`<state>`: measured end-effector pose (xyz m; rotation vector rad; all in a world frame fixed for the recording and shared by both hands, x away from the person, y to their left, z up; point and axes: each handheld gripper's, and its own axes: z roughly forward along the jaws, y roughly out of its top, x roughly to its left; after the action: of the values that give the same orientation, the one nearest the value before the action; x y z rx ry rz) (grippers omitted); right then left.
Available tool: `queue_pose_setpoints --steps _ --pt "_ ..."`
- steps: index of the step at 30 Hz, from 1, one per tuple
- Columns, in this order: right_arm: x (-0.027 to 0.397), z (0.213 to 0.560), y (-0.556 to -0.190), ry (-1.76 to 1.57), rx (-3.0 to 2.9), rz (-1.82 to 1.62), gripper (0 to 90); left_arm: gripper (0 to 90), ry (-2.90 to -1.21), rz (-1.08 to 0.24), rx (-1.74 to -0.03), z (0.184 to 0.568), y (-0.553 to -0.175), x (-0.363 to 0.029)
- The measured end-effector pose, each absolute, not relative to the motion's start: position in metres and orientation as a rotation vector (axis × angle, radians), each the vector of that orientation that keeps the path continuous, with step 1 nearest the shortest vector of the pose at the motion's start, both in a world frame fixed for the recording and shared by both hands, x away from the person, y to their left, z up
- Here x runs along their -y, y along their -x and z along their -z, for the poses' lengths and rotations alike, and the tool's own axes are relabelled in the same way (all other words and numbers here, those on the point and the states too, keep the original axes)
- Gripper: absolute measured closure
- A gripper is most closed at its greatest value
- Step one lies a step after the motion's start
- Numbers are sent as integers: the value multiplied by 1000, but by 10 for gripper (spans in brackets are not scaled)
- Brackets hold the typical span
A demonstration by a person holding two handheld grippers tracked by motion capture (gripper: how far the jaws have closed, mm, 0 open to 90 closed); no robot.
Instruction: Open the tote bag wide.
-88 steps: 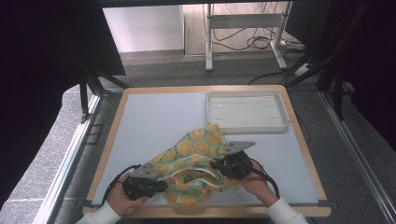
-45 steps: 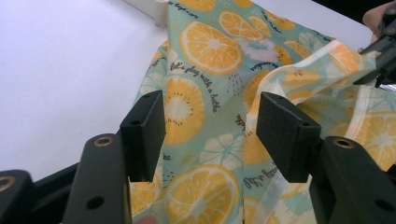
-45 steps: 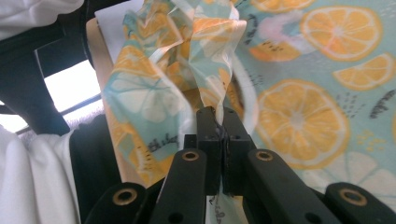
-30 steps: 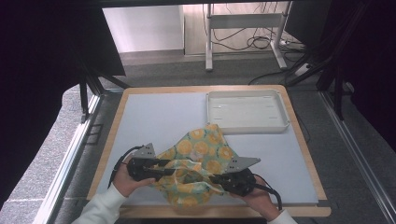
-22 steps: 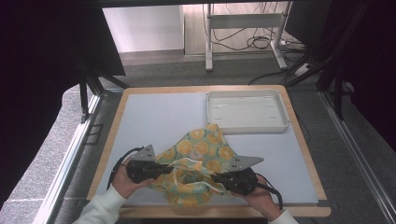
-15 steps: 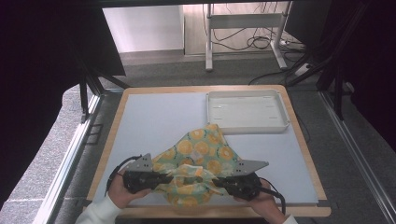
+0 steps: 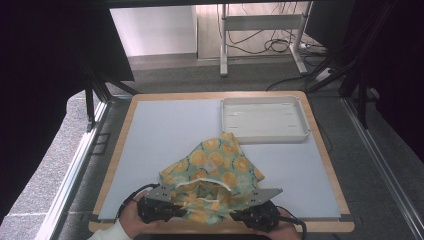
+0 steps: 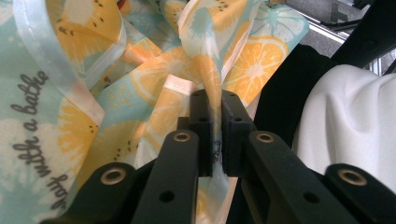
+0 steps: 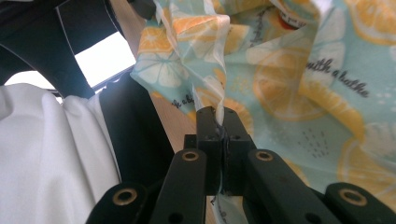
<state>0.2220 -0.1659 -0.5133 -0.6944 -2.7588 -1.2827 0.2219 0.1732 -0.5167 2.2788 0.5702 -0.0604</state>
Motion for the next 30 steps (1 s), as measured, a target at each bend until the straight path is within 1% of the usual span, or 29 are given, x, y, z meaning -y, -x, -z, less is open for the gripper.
queue_pose_setpoints --steps 1,2,4,6,9,13,15,20,25,30 --pt "165 514 -222 689 2763 1274 877 819 -2275 54 -570 516 -222 -174" --pt "165 514 -222 683 2770 1264 878 774 -2263 42 -568 514 -223 -175" --pt "163 515 -222 681 2777 1255 877 655 -2241 14 -550 505 -224 -179" --pt "163 515 -223 685 2779 1249 878 556 -2177 -21 -556 494 -224 -184" --pt "163 516 -224 693 2779 1241 877 499 -2090 -64 -585 477 -229 -190" --pt "162 517 -223 678 2786 1226 877 495 -2067 -117 -613 464 -242 -187" --pt "162 517 -223 674 2791 1224 877 522 -2072 -115 -615 462 -248 -183" --pt "163 516 -223 675 2795 1232 877 586 -2156 -115 -585 470 -254 -165" --pt "163 515 -223 683 2796 1239 877 637 -2164 -100 -602 475 -253 -167" --pt "163 514 -222 676 2804 1242 876 644 -2184 -109 -638 484 -254 -170"
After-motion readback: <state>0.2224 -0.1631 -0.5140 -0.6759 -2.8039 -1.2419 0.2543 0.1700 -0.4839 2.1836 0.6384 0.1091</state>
